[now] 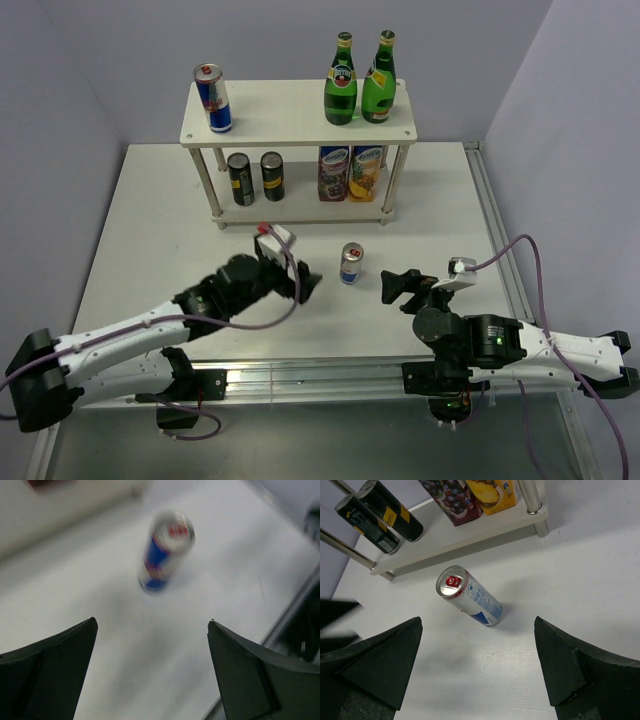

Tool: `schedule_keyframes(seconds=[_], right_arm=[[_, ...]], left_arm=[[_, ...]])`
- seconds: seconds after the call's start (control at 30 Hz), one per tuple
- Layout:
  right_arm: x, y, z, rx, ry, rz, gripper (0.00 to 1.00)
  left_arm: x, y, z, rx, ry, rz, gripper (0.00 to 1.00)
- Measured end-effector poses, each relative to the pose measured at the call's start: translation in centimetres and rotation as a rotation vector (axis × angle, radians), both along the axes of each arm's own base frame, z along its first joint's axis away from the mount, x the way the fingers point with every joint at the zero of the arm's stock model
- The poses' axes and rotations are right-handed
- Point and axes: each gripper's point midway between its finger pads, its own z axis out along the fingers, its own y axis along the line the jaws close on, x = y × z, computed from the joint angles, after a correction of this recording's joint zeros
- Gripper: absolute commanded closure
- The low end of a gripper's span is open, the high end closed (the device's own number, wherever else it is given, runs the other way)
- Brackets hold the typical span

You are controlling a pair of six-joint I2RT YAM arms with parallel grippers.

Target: Place and organize the beverage onto the shelf

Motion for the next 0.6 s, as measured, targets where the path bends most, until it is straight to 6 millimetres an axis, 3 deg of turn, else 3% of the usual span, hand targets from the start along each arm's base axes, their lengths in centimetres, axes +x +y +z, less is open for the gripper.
schedule_keyframes(seconds=[0.07, 0.13, 0.17, 0.4, 0.6], right_arm=[[0.0, 0.0, 0.0, -0.002, 0.001, 0.000, 0.00], [0.0, 0.0, 0.0, -0.001, 0.001, 0.000, 0.00], [0.0, 0.0, 0.0, -0.001, 0.001, 0.000, 0.00], [0.0, 0.0, 0.0, 0.001, 0.001, -0.002, 0.00], [0.0, 0.0, -0.1, -0.002, 0.001, -0.005, 0.00]], left_arm=[[-2.7, -1.6, -6.4, 0.065, 0.083, -0.116, 0.02], [-4.4, -2.2, -10.4, 0.099, 0.139, -0.181, 0.03], [-4.6, -2.5, -11.4, 0.104, 0.153, -0.192, 0.04], [-3.7, -6.7, -13.5, 0.042, 0.100, -0.195, 0.04], [-1.0, -8.3, -14.8, 0.015, 0.009, -0.054, 0.03]])
